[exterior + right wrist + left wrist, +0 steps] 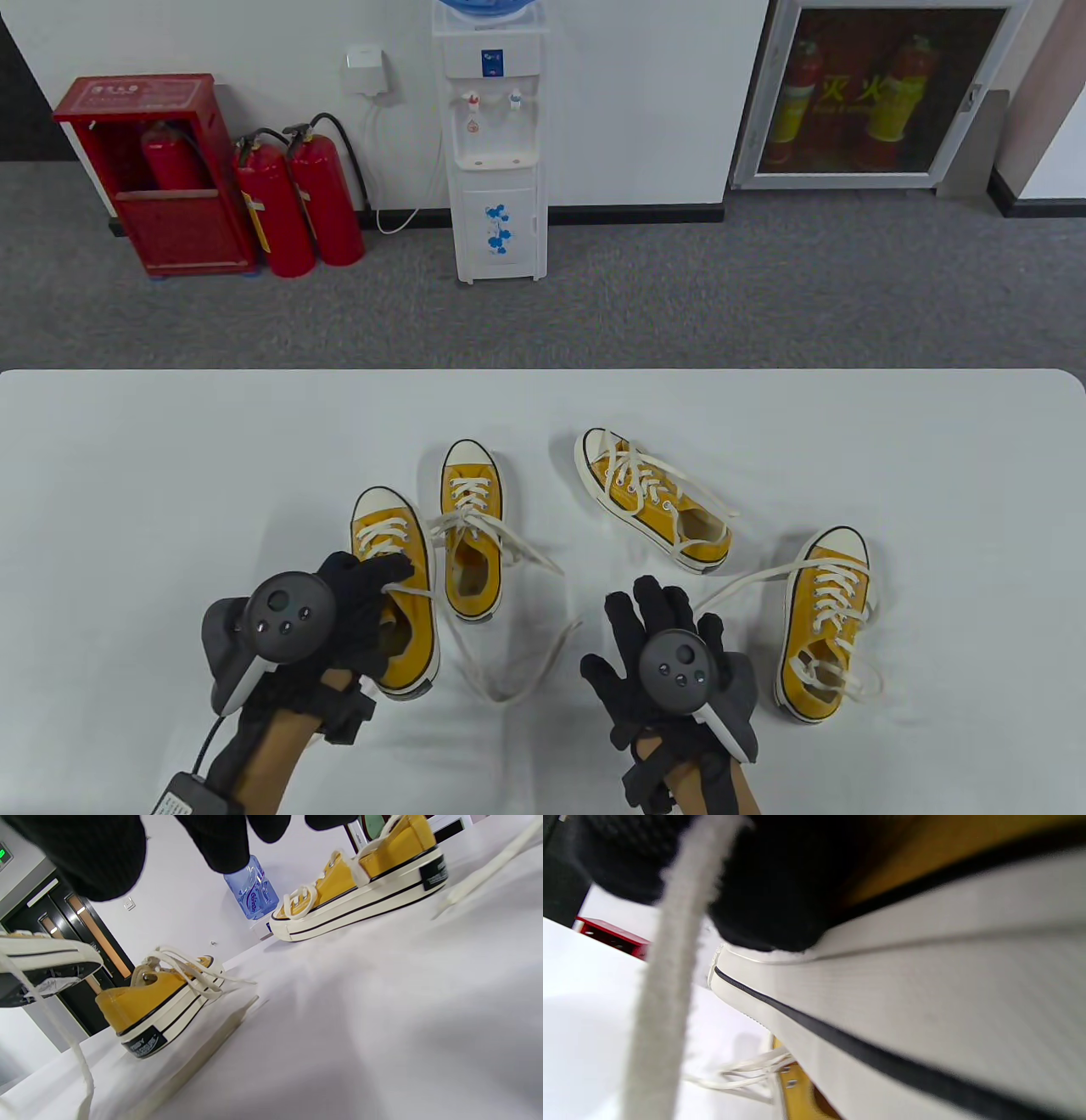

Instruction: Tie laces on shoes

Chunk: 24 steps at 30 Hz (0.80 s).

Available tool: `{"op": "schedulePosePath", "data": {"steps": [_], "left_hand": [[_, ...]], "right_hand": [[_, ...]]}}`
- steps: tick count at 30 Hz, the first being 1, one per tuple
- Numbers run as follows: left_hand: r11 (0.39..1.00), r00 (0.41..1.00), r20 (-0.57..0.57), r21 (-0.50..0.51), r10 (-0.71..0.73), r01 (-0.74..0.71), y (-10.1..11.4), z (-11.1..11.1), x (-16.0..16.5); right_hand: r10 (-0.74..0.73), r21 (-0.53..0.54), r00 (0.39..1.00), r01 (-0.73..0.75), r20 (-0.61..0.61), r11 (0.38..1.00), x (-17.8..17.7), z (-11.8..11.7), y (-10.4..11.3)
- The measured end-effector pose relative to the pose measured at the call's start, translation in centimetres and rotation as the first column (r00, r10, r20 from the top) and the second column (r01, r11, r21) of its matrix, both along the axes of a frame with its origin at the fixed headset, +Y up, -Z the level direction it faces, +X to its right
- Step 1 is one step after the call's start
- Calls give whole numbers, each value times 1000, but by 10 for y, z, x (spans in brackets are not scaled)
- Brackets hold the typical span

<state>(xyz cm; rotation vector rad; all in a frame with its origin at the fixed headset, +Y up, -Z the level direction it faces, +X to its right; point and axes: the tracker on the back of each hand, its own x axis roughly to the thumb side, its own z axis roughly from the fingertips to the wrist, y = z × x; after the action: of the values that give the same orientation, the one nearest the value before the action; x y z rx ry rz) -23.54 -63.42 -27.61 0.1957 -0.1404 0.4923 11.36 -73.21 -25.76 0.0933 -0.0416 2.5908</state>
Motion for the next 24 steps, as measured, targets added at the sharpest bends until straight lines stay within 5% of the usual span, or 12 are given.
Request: {"op": "schedulePosePath", "data": {"steps": [24], "left_hand": [[947,910,331,111,249,-300,26,21,107]], "right_hand": [[-79,15,986,77,150,997,24,-3,2]]}}
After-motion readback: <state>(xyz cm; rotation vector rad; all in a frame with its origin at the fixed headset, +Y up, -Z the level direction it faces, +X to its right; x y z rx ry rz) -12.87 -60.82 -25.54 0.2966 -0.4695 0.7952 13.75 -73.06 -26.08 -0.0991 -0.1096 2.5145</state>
